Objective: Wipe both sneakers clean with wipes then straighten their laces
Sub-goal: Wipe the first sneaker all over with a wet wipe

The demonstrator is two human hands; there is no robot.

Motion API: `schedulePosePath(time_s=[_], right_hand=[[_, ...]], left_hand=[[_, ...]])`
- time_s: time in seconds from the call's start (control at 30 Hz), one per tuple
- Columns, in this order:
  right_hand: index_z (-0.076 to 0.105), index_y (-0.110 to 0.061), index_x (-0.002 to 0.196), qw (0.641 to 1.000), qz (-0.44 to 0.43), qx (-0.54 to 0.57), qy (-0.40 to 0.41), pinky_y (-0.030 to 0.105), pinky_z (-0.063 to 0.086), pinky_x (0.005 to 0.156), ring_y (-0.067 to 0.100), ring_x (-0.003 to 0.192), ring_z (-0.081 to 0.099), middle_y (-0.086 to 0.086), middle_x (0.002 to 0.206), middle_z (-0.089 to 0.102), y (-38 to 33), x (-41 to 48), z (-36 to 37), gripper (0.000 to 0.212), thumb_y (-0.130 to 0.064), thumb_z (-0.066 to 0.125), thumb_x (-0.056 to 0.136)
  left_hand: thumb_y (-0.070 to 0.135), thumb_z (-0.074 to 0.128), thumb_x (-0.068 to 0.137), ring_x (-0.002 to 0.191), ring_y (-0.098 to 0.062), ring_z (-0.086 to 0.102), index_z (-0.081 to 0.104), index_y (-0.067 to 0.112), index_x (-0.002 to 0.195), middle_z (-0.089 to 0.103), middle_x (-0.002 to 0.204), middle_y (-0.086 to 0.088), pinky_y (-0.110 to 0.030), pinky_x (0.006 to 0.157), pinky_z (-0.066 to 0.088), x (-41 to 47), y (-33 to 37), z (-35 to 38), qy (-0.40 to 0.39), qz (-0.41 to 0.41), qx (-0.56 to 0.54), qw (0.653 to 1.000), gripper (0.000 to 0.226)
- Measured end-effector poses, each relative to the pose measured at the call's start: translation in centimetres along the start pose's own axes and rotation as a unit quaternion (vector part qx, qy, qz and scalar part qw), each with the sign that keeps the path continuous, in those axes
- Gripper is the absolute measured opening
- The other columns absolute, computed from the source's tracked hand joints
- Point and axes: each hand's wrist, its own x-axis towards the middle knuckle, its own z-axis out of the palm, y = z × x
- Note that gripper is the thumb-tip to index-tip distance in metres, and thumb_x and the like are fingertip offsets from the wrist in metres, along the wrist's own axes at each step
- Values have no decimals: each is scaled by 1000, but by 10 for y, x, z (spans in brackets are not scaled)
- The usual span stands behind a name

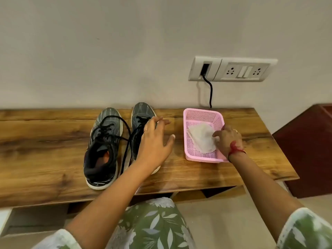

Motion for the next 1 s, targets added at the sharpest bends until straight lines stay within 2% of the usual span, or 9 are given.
schedulePosePath(time_s=[0.13,0.23,0.4,0.53,0.67,0.73,0.83,0.93,1.0], right_hand=[[66,-29,111,988,-70,-135,9,36,38,92,27,110,47,6,119,47,-3,2,6,25,-26,56,89],[68,-28,108,985,-87,-152,4,36,37,91,27,109,47,5,118,48,-5,4,7,24,-25,52,90],[73,-16,98,996,-56,-1,67,39,38,83,32,97,51,12,105,54,-9,2,1,21,-19,55,90],[71,-10,94,978,-5,171,117,36,42,76,36,90,56,16,100,58,-13,3,-5,15,-11,60,84],[65,-6,94,933,26,324,156,26,38,70,28,83,57,17,100,57,-20,8,-15,12,-7,58,85],[61,-9,92,893,33,421,159,23,40,67,19,83,55,12,98,60,-25,7,-27,7,-7,55,88],[51,-19,81,818,43,554,149,22,37,61,9,70,46,-4,76,52,-36,-2,-50,11,-12,51,89],[52,-29,78,758,54,635,142,26,36,62,13,71,45,-3,77,51,-49,-15,-80,7,-25,47,82],[54,-32,78,716,66,684,124,29,41,65,17,74,50,-1,81,53,-57,-24,-103,14,-23,46,85]], left_hand=[[28,59,90,135,-20,31,51,17,129,37,139,-3,-37,107,33,6,-2,6,-18,14,21,1000,41],[29,59,90,135,-19,29,50,17,129,37,139,-4,-34,107,31,6,-7,11,-28,17,33,999,42],[30,59,91,136,-18,28,52,18,128,37,139,-2,-35,108,31,4,-9,14,-29,14,34,999,40],[31,58,91,134,-17,28,52,19,128,37,137,-1,-36,107,31,3,-5,15,-34,10,35,999,40],[30,58,91,132,-16,31,54,19,125,40,134,0,-33,105,32,4,0,10,-28,6,19,999,36],[29,58,91,129,-14,35,55,18,122,42,132,1,-28,101,33,4,2,6,-17,2,0,1000,33],[27,58,92,119,-10,41,57,18,121,46,127,3,-18,91,32,3,6,1,-11,-5,-33,999,30],[23,59,92,105,-4,49,58,18,119,52,120,6,-4,77,35,5,14,-2,-22,-62,-138,988,28],[21,60,92,106,-6,55,58,17,119,58,117,7,-8,84,42,8,22,-5,-31,-119,-250,960,28]])
